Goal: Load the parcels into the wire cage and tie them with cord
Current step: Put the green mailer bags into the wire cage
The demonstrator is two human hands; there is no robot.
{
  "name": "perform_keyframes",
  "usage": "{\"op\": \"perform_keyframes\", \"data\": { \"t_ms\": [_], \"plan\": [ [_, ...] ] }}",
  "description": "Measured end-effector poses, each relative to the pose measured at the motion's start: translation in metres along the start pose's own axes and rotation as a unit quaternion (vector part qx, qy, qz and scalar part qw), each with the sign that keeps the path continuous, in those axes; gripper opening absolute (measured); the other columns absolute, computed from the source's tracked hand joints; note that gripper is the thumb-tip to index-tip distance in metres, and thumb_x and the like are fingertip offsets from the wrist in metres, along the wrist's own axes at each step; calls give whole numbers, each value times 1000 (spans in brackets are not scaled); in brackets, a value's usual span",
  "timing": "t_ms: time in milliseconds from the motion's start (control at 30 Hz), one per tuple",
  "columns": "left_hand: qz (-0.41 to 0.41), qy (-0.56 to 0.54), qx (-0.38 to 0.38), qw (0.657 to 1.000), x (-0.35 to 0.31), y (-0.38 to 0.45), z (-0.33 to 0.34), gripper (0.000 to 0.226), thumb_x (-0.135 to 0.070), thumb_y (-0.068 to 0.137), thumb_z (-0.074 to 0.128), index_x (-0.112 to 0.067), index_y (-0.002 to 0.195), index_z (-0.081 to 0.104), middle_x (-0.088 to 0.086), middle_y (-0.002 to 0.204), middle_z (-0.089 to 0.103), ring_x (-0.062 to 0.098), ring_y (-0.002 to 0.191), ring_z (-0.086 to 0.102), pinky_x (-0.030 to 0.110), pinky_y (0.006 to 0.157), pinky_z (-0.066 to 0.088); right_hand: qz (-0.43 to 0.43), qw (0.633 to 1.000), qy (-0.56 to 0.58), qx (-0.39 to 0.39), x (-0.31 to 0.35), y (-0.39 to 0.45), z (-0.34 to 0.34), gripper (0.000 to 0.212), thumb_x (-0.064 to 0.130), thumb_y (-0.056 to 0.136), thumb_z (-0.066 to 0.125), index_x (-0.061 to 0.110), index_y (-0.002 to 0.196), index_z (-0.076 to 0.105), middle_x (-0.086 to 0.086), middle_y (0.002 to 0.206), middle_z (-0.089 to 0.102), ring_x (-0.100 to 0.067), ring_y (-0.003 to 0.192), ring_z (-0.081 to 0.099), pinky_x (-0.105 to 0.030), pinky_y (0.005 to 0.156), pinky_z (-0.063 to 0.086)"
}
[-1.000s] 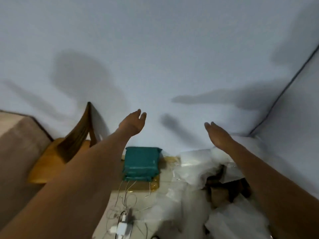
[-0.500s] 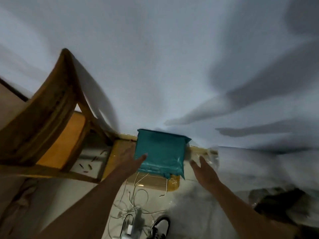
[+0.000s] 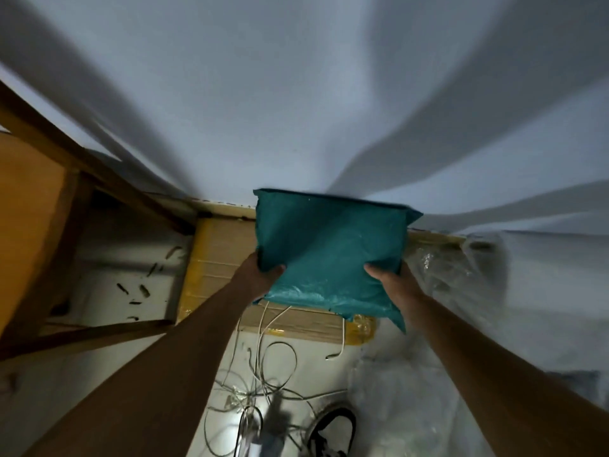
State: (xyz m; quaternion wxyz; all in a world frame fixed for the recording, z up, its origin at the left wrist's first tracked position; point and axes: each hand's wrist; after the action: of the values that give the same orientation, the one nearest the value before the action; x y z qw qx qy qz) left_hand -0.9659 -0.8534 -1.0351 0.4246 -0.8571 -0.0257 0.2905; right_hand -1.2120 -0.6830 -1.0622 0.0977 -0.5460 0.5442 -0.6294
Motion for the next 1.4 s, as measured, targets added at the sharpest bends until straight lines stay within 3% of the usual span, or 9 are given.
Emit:
{"op": "perform_keyframes", "data": {
  "t_ms": [133, 467, 633, 833, 967, 1067, 1133, 1233, 1400],
  "plan": [
    [-7, -62, -5, 998, -2, -9, 7, 50, -30, 92, 75, -13, 135, 55, 9, 114, 68, 23, 92, 68, 45, 83, 61, 2, 998, 63, -8, -13, -1, 1, 55, 35, 76, 86, 31, 126, 65, 1, 113, 77, -25, 99, 75, -48, 89, 61],
    [42, -107, -22, 993, -38, -100, 27, 76, -49, 78, 83, -20, 142, 53, 2, 132, 65, 26, 119, 63, 41, 101, 55, -12, 990, 142, 4, -17, -77, -65, 72, 61, 72, 80, 48, 138, 54, 9, 135, 66, -26, 119, 66, -53, 100, 56],
    [126, -87, -22, 988, -97, -200, 51, 57, -35, 90, 76, -17, 140, 54, -3, 118, 63, 18, 105, 63, 22, 81, 50, -28, 978, 206, -11, -1, -168, -148, 72, 58, 76, 74, 43, 143, 52, 7, 137, 64, -29, 122, 64, -56, 103, 53],
    [241, -53, -1, 969, -176, -387, 82, 65, -51, 85, 77, -22, 139, 55, 0, 127, 67, 24, 113, 66, 39, 97, 56, -58, 964, 256, -52, 5, -359, -288, 50, 55, 89, 67, 34, 134, 60, 3, 129, 68, -32, 117, 67, -54, 104, 52],
    [310, -31, 35, 950, -219, -539, 117, 69, -53, 86, 74, -22, 143, 51, -1, 132, 65, 24, 114, 64, 42, 99, 55, -76, 952, 277, -105, -17, -516, -389, 70, 61, 75, 78, 29, 135, 61, -4, 127, 71, -36, 115, 68, -57, 101, 54],
    [362, 10, 82, 929, -251, -657, 155, 75, -63, 81, 70, -26, 144, 51, -3, 131, 66, 26, 115, 65, 46, 100, 55, -62, 938, 292, -174, -40, -657, -463, 60, 53, 82, 77, 19, 127, 57, -5, 124, 66, -35, 115, 65, -50, 100, 55],
    [395, 30, 105, 912, -264, -719, 184, 76, -66, 79, 67, -28, 144, 52, -3, 130, 67, 26, 116, 65, 46, 101, 55, -42, 926, 300, -225, -63, -735, -503, 64, 58, 76, 80, 20, 124, 59, -7, 116, 67, -34, 106, 66, -47, 93, 57],
    [437, 65, 160, 883, -283, -816, 237, 76, -65, 85, 67, -27, 148, 48, -2, 135, 64, 27, 119, 63, 45, 102, 54, -73, 906, 315, -273, -109, -844, -554, 34, 44, 92, 66, 29, 122, 63, -7, 111, 71, -28, 96, 68, -39, 82, 56],
    [490, 113, 276, 819, -274, -939, 344, 68, -53, 87, 72, -19, 143, 53, 1, 131, 65, 26, 119, 64, 32, 93, 51, -69, 837, 373, -396, -211, -982, -589, 19, 27, 104, 49, 28, 120, 58, -1, 107, 70, -20, 86, 66, -33, 73, 52]
  ]
}}
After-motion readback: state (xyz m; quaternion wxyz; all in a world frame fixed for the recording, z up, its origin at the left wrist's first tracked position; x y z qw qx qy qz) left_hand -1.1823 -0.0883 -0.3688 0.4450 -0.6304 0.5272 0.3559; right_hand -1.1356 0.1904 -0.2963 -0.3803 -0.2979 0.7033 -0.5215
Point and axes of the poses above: each hand's wrist, its own y-axis towards the middle knuckle, its own z-axis out of the palm, x = y × z
